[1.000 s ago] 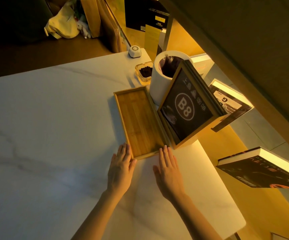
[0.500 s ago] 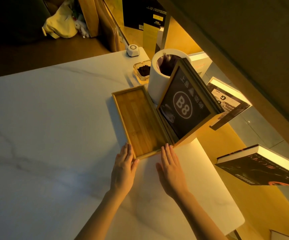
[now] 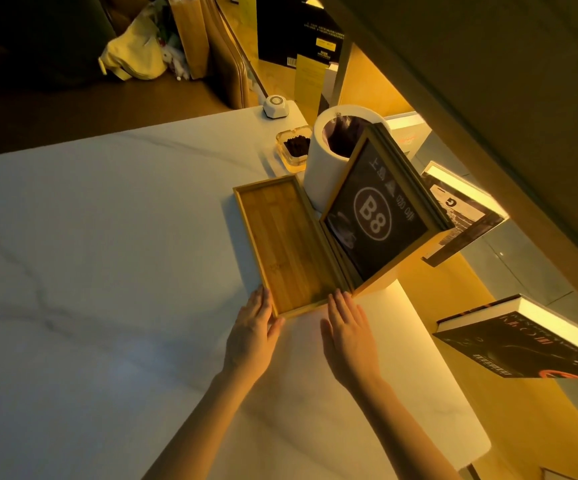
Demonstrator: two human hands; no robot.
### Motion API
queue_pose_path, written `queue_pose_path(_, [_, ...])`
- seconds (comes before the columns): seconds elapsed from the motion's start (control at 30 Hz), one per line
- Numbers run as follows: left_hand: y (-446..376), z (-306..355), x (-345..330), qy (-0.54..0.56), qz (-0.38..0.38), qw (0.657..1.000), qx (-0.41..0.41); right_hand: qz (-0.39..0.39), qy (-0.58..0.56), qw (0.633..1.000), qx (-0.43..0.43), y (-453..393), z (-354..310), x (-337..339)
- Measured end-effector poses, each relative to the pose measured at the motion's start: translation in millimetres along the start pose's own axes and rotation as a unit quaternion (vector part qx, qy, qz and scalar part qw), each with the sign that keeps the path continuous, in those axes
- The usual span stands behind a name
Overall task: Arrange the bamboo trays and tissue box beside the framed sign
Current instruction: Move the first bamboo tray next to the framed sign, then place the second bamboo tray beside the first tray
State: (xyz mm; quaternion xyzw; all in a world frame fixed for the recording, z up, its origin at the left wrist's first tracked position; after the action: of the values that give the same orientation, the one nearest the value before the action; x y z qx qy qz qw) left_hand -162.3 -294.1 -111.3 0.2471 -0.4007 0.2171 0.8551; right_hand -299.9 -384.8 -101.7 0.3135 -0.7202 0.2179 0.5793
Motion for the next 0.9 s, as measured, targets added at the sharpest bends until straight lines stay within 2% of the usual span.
queue_pose_path(0.07, [-1.7,4.0,8.6,-0.007,-0.035,0.999,-0.005,-0.001,0.028,1.000,-0.007,-6.8,-3.9,8.5])
queue_pose_path(0.17, [-4.5,10.9,28.0,-0.021,-0.069,0.997,-0.008,-0.045,0.029,0.999,0.006,-15.9,-15.7,25.3])
queue_pose_path(0.33, [8.1,8.7,74.0,-0.051,-0.074,0.996,-0.014,-0.038,0.032,0.991,0.124,-23.4,-53.4,47.2])
queue_pose_path(0.43, [27.6,-2.3,108.3,-0.070,-0.015,0.997,-0.023,-0.007,-0.036,0.991,0.130,-30.9,-89.3,56.5])
queue_pose_path(0.57, [61.1,-46.3,163.5,-0.072,0.077,0.994,-0.011,0.000,-0.025,0.985,0.170,-34.0,-161.4,64.3])
queue_pose_path(0.67, [74.5,-72.6,190.4,-0.079,0.112,0.991,0.000,0.014,-0.036,0.981,0.192,-39.4,-196.1,68.5])
queue_pose_path(0.9, [121.4,-179.3,265.1,-0.100,0.269,0.957,0.048,0.016,-0.083,0.957,0.276,-29.5,-313.6,62.1])
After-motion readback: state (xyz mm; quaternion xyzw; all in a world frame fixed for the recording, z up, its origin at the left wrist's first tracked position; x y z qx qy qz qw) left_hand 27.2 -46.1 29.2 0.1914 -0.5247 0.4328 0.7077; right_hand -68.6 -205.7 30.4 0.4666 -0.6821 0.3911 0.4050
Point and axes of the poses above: each hand's wrist, its own y-axis away from the middle knuckle, its own x-axis out of the back of the hand, z = x × y, the point moved 1 cm from there along -y, towards the middle knuckle, and after that the axes turned 6 degrees about x, right-handed, at the moved point
